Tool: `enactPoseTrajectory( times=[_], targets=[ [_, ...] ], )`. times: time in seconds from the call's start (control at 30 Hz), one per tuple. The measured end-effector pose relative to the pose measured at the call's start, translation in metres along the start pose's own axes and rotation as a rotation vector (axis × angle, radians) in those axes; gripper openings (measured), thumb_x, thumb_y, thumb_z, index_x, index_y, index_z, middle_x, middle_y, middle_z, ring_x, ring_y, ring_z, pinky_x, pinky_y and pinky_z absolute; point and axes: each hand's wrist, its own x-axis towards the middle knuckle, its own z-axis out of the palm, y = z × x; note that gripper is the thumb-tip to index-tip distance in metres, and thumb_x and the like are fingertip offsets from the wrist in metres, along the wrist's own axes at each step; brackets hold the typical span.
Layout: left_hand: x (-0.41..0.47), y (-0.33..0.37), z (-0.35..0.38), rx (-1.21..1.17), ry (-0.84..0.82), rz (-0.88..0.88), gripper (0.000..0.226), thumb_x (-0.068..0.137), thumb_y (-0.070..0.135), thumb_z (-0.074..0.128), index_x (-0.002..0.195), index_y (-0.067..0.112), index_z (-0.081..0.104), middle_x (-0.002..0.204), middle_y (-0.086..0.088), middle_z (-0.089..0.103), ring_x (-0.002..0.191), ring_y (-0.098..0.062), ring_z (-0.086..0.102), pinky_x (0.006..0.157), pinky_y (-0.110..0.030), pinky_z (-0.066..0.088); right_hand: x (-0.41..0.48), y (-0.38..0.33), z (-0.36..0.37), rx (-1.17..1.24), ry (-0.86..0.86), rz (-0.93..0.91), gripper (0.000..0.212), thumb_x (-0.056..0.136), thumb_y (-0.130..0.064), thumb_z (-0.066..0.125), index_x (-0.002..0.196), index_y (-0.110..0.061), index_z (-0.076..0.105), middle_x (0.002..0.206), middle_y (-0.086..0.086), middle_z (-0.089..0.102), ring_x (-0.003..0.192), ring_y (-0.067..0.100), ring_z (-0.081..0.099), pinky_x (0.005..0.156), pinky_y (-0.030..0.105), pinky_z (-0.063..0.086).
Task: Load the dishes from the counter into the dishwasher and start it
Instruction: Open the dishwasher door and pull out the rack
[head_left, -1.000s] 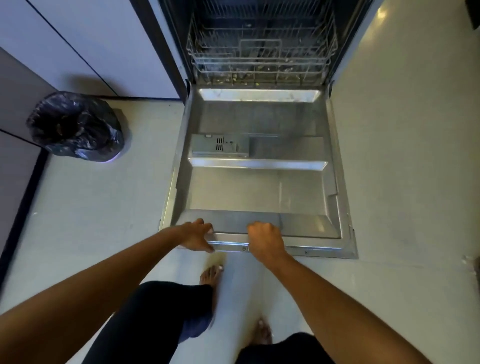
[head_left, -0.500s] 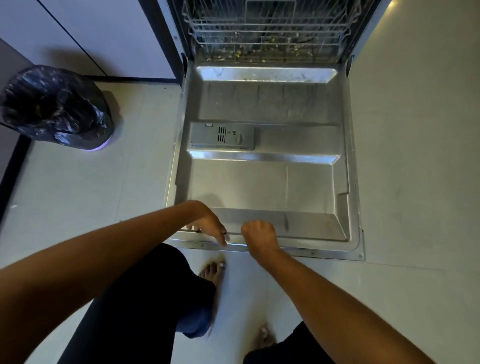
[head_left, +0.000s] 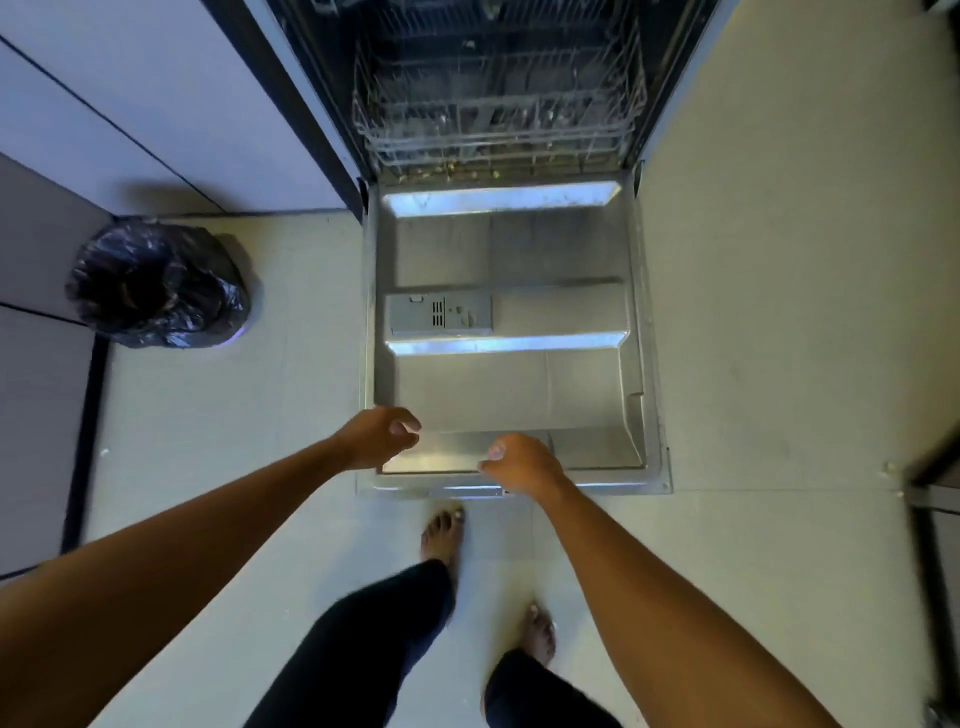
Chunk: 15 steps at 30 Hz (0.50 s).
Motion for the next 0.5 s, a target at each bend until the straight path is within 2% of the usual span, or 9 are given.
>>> enactPoseTrajectory(
  times=[0.17,0.27,0.37,0.43,0.5],
  targets=[
    [-0.037,0.057,-0.108,-0.070,0.165,0.104,0.018,0.094,0.016,0.061,0.109,0.016,0.070,0.102,0.005,0.065,0.098,-0.015,0.063,0.079,-0.020,0.041,-0.035,-0.075,-0.097,0.042,0.048,-0.048,0.023,0.087,-0.036,0.065,0.102,-0.019,0.070,0.109,0.005,0.071,0.104,0.027,0.066,0.087,0.032,0.053],
    [-0.044,0.097,-0.173,-0.084,0.261,0.205,0.018,0.094,0.012,0.061,0.107,0.011,0.073,0.105,0.006,0.065,0.097,-0.010,0.060,0.086,-0.021,0.044,-0.042,-0.125,-0.161,0.077,0.191,-0.093,0.018,0.085,-0.034,0.069,0.098,-0.021,0.072,0.106,0.003,0.072,0.101,0.024,0.066,0.082,0.028,0.049],
    [-0.042,0.136,-0.230,-0.123,0.353,0.243,0.019,0.093,0.007,0.059,0.106,0.009,0.072,0.104,0.005,0.065,0.097,-0.013,0.061,0.088,-0.022,0.044,-0.039,-0.165,-0.220,0.116,0.305,-0.165,0.017,0.086,-0.033,0.071,0.095,-0.018,0.071,0.092,0.002,0.071,0.089,0.022,0.065,0.075,0.027,0.047],
    [-0.038,0.156,-0.258,-0.117,0.399,0.262,0.019,0.092,0.006,0.058,0.105,0.007,0.072,0.109,0.002,0.066,0.101,-0.016,0.061,0.087,-0.023,0.043,-0.032,-0.183,-0.253,0.117,0.358,-0.195,0.017,0.087,-0.032,0.069,0.099,-0.020,0.071,0.100,0.002,0.072,0.095,0.025,0.066,0.081,0.031,0.052],
    [-0.028,0.172,-0.284,-0.098,0.419,0.268,0.020,0.094,0.012,0.060,0.112,0.011,0.069,0.117,0.000,0.065,0.103,-0.016,0.060,0.086,-0.025,0.044,-0.020,-0.202,-0.286,0.131,0.412,-0.230,0.020,0.087,-0.033,0.068,0.105,-0.024,0.071,0.111,0.001,0.071,0.105,0.025,0.065,0.087,0.032,0.050]
  ],
)
